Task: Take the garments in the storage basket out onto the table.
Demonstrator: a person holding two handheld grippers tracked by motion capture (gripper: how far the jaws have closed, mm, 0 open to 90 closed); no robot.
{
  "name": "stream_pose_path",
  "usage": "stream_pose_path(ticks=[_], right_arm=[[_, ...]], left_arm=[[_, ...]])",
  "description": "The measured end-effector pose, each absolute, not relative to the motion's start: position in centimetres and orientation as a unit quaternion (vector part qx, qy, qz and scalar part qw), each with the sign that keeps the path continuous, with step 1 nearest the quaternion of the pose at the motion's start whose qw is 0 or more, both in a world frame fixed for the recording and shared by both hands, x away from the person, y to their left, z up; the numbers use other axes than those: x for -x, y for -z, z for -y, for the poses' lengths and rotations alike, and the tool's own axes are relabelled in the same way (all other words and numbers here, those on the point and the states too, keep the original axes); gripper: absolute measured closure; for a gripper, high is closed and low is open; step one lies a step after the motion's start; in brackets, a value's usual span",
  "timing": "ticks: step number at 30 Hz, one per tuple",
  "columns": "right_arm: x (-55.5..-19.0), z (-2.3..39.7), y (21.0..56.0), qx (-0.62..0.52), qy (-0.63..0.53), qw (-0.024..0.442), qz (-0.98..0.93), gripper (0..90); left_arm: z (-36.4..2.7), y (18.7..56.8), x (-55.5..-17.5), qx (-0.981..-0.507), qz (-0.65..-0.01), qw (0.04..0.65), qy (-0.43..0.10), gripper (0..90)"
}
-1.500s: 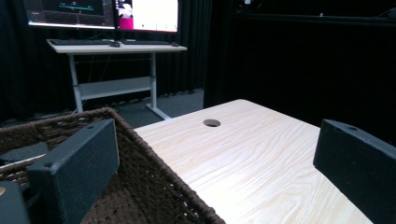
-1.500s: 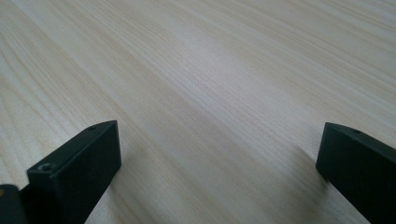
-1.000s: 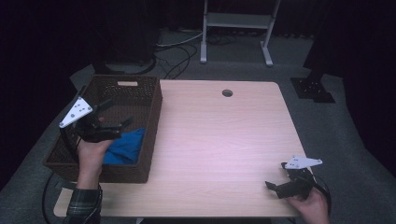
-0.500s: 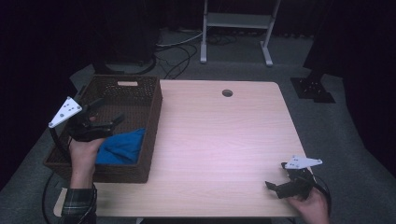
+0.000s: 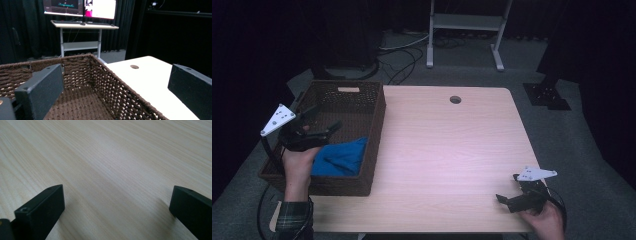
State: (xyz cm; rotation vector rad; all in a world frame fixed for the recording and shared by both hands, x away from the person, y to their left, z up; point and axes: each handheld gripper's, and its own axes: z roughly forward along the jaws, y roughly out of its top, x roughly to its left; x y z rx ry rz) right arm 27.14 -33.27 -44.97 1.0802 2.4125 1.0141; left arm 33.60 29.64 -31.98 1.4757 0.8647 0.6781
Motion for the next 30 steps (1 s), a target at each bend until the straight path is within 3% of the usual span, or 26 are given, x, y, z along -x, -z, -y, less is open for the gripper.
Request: stream_pose_path(ticks=[30], right_arm=[[-27.13,33.26,44.97,-0.377,-0.354,0.155,-0.842,0.0]], left_arm=[[-29.79,32.19,-33.90,-0.653,-0.422,0.558,-0.290,0.0]])
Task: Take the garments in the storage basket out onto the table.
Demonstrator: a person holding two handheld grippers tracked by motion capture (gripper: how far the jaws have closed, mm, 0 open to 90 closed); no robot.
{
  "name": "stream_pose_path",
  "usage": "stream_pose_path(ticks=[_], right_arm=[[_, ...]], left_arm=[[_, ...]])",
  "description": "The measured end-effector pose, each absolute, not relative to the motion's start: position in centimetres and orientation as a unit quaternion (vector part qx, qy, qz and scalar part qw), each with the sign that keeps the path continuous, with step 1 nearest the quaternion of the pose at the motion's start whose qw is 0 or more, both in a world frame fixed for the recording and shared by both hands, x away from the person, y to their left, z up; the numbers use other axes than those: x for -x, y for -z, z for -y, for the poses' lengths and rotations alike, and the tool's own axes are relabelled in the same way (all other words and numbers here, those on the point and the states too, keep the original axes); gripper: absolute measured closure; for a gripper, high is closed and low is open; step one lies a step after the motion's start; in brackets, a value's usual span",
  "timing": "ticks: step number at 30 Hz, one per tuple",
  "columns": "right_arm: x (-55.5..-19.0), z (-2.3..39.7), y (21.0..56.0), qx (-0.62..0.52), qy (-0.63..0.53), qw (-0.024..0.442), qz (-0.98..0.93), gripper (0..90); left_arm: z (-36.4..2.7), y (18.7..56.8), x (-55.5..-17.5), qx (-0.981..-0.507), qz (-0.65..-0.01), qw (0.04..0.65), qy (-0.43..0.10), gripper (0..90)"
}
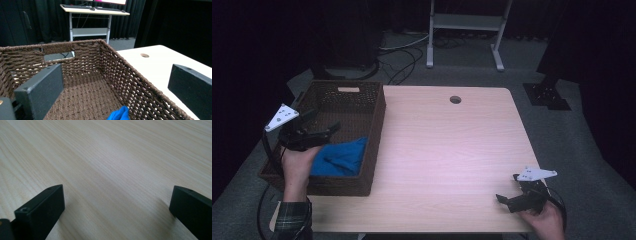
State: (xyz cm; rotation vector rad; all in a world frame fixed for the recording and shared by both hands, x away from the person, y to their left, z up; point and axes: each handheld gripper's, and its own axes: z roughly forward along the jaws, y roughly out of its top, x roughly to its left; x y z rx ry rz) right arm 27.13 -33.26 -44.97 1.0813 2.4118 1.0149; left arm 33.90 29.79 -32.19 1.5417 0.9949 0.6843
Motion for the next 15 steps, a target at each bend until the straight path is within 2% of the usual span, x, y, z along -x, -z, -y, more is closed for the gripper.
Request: stream_pose_path(ticks=[15], right_arm=[[-27.13,33.26,44.97,-0.377,-0.354,0.155,-0.842,0.0]], left_arm=[[-29.62,32.28,-34.04,-0.657,-0.441,0.537,-0.292,0.0]])
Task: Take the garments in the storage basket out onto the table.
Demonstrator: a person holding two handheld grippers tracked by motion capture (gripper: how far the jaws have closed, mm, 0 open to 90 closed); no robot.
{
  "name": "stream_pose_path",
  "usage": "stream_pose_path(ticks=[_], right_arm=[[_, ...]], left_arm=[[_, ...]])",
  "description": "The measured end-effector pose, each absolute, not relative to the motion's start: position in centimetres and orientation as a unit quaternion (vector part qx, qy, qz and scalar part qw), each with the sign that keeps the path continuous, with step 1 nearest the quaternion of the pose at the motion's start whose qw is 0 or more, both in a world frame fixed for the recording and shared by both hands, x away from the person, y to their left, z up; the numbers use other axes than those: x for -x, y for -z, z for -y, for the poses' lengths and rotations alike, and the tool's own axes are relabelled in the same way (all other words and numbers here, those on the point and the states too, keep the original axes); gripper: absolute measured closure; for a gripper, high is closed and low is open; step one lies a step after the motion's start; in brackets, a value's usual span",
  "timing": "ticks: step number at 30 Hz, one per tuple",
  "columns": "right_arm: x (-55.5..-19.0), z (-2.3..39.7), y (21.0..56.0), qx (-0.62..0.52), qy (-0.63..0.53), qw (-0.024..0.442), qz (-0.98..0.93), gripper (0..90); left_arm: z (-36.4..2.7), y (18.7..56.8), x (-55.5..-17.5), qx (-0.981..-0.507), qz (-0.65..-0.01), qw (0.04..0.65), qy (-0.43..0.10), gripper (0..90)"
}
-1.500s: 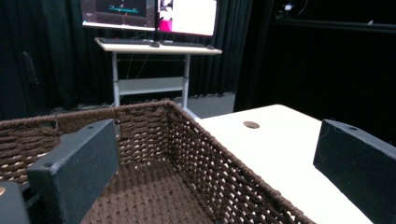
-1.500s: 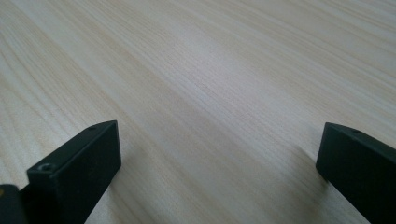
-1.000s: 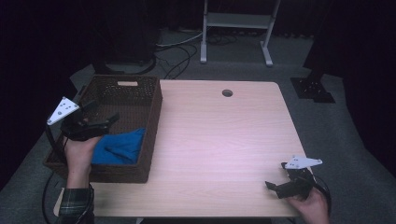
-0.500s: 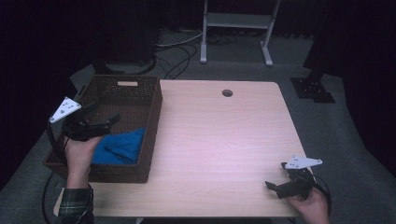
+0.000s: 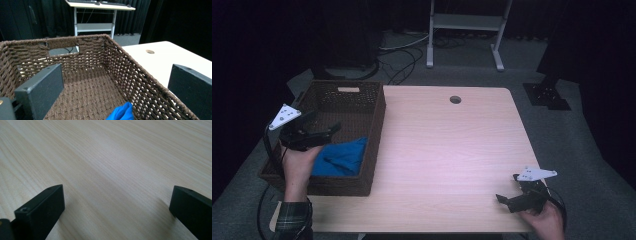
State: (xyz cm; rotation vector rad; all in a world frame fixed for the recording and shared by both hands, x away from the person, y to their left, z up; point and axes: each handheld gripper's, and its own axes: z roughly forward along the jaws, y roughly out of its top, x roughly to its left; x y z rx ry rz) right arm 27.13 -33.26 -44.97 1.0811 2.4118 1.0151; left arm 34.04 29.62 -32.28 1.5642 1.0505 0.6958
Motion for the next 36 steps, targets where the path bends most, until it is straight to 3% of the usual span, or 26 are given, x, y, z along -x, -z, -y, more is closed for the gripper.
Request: stream_pose_path(ticks=[36], right_arm=[[-27.1,33.3,45.0,-0.377,-0.354,0.155,-0.842,0.0]], left_arm=[[-29.2,33.2,-35.3,-0.699,-0.488,0.456,-0.255,0.0]])
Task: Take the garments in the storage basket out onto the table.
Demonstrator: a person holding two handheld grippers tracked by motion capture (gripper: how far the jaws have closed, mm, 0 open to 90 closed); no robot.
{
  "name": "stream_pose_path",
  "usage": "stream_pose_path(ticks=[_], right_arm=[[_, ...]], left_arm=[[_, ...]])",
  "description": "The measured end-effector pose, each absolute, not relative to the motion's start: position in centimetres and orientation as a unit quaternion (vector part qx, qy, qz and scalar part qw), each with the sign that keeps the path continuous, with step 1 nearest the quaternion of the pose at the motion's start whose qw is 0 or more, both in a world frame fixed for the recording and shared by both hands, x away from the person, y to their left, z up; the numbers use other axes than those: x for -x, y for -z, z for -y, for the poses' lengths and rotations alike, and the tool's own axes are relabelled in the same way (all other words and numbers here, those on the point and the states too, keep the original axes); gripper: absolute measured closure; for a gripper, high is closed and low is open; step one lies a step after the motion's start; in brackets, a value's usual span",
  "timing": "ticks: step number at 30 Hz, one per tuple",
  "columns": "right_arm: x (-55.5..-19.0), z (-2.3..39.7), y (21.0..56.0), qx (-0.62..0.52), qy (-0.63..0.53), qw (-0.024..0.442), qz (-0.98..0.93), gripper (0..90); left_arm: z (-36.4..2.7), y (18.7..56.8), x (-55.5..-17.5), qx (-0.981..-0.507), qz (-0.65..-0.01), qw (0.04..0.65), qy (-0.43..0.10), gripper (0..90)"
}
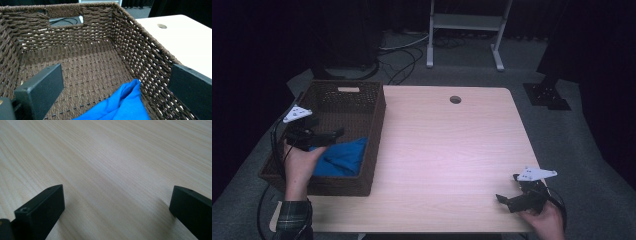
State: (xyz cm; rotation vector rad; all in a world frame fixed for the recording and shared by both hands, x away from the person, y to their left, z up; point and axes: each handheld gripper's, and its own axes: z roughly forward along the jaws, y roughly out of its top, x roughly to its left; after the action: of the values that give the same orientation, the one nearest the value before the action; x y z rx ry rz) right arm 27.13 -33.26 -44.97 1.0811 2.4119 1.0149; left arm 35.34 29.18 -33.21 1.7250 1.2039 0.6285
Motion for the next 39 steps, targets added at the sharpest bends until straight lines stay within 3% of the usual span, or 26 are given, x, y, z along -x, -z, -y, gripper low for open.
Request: stream_pose_path(ticks=[39], right_arm=[[-27.1,33.2,45.0,-0.375,-0.354,0.152,-0.843,0.0]], left_arm=[[-28.3,34.4,-37.6,-0.750,-0.519,0.358,-0.200,0.0]])
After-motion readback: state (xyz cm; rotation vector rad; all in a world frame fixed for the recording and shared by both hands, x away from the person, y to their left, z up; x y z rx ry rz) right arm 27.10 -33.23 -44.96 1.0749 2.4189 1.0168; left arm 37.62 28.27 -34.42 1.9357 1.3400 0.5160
